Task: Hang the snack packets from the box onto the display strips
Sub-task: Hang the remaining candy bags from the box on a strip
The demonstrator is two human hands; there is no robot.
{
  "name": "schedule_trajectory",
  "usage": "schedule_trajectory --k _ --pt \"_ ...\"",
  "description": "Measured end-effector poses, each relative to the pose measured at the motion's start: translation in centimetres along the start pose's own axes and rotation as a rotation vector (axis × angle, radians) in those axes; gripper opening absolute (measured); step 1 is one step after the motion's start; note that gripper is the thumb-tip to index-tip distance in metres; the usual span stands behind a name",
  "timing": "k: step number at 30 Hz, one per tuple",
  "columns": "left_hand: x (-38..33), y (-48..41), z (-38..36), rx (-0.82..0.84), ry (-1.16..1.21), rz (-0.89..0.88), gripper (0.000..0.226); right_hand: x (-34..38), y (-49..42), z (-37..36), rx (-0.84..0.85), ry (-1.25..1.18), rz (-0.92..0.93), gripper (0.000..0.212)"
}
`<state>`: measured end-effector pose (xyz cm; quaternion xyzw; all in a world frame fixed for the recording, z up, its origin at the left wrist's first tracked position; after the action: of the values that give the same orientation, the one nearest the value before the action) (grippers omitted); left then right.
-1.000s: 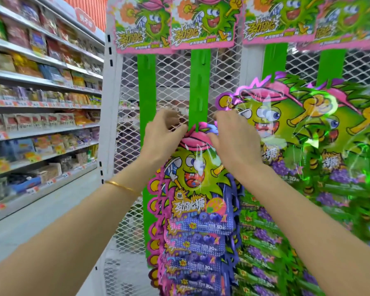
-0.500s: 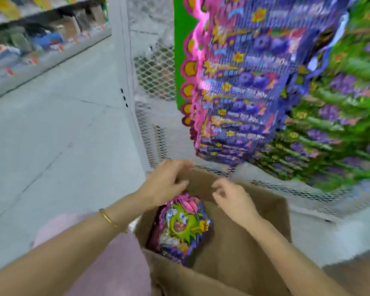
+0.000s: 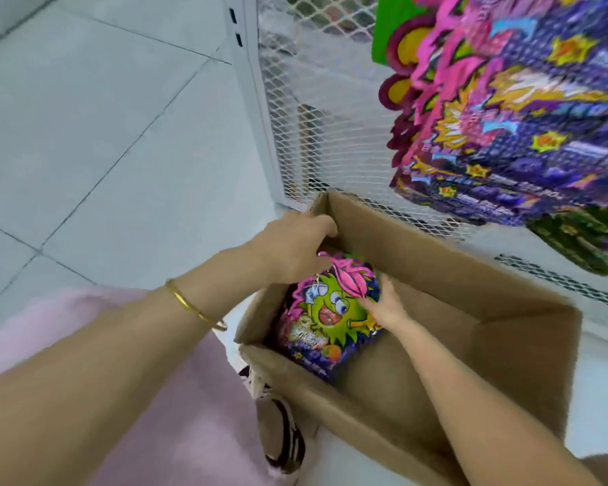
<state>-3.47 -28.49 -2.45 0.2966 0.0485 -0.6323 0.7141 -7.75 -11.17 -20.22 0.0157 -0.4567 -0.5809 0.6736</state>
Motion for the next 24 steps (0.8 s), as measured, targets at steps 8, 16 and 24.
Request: schedule_trajectory --k 8,16,24 --pt "0.1 0.2 0.4 0.028 0.079 0.016 0.048 -1.2 -0.2 0.6 -0.135 0.059 -0.006 0.019" --pt "-2.2 1.5 0.1 0.022 0.126 -0.091 0.05 4.3 7.4 6.4 -0.042 -0.123 0.236 0.01" --pt "-8.7 5.5 4.9 -0.169 0.435 -0.288 0.006 10.2 17.9 17.6 -0.135 -0.024 0.374 0.034"
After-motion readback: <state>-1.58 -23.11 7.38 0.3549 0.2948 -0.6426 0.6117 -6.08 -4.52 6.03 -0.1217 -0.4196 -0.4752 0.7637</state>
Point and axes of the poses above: each hand's wrist, its own y-axis away from the middle knuckle, its own z-axis out of the back of the hand, x = y × z, the point moved 4 cm from there along -y, towards the middle knuckle, and after that the axes turned 10 degrees about y, right-handed, at the moved point
